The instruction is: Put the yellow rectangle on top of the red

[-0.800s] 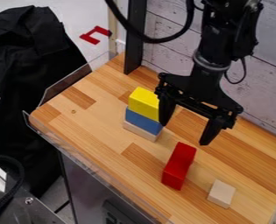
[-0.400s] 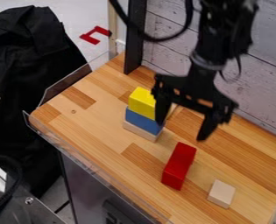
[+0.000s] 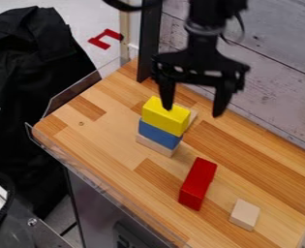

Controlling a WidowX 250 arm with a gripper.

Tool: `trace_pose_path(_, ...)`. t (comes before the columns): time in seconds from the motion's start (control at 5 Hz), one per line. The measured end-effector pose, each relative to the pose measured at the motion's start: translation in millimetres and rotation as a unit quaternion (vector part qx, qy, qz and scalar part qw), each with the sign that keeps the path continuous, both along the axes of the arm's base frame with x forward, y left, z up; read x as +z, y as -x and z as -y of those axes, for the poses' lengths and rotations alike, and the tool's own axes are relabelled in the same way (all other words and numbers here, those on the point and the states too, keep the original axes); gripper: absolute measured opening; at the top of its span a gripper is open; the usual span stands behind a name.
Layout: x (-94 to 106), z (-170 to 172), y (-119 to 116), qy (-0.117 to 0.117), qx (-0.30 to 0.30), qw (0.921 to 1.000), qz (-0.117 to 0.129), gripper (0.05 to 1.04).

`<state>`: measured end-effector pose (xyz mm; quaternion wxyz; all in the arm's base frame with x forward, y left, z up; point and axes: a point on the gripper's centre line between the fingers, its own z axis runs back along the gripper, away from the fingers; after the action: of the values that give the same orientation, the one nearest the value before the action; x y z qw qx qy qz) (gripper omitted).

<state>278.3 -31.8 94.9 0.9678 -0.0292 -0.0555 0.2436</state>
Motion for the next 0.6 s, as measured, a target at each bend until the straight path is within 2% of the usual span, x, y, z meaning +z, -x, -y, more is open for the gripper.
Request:
trace_pose_path(0.2,1.6,-18,-8,0.02,0.082,0.9963,0.019,0.999)
trace_pose_path(0.4,-7.6,-33,-13,0.066,0.141,0.9877,0.012,0.998)
trace_pose_path(0.6,-12.8,-44,-9,0.049,0.266,0.9627,-0.009,0.998)
